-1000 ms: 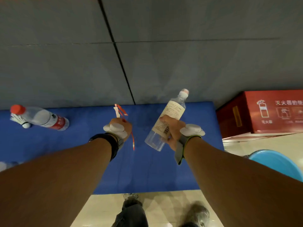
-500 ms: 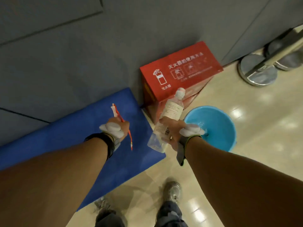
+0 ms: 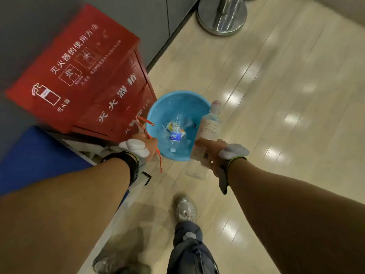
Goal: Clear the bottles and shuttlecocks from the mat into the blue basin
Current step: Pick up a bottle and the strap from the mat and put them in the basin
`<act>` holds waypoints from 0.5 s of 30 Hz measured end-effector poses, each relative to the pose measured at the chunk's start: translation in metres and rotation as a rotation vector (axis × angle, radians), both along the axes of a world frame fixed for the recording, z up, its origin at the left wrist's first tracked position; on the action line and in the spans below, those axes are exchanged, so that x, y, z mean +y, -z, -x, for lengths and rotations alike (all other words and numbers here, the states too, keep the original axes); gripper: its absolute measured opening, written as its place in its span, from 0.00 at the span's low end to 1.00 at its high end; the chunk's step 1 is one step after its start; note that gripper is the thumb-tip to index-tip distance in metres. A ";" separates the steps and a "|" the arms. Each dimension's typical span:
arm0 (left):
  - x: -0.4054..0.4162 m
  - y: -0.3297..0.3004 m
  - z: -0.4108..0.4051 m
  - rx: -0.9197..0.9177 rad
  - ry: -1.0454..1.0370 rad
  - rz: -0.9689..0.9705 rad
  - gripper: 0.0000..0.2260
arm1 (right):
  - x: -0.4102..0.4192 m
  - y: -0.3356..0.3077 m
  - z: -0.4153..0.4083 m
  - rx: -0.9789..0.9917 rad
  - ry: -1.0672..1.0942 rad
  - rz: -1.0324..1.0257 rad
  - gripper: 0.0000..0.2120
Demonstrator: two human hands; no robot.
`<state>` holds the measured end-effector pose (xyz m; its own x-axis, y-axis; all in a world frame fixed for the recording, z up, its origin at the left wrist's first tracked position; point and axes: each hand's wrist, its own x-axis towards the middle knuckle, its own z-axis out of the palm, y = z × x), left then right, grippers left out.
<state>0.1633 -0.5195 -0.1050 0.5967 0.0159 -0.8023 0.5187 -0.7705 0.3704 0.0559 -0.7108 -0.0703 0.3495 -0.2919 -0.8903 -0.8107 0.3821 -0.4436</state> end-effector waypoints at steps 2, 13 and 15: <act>-0.011 0.010 0.001 0.001 0.015 -0.009 0.08 | -0.011 0.007 0.007 0.036 0.013 -0.009 0.13; -0.032 0.038 -0.011 -0.001 -0.007 -0.024 0.10 | -0.031 0.047 -0.029 0.029 -0.234 0.199 0.29; -0.033 0.035 -0.015 0.013 -0.024 -0.025 0.11 | -0.028 0.049 -0.042 0.020 -0.273 0.238 0.33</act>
<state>0.1787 -0.5523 -0.1402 0.5850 0.0506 -0.8095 0.5421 -0.7667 0.3439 0.0979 -0.7391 -0.1195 0.4260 -0.3902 -0.8163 -0.8782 0.0383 -0.4767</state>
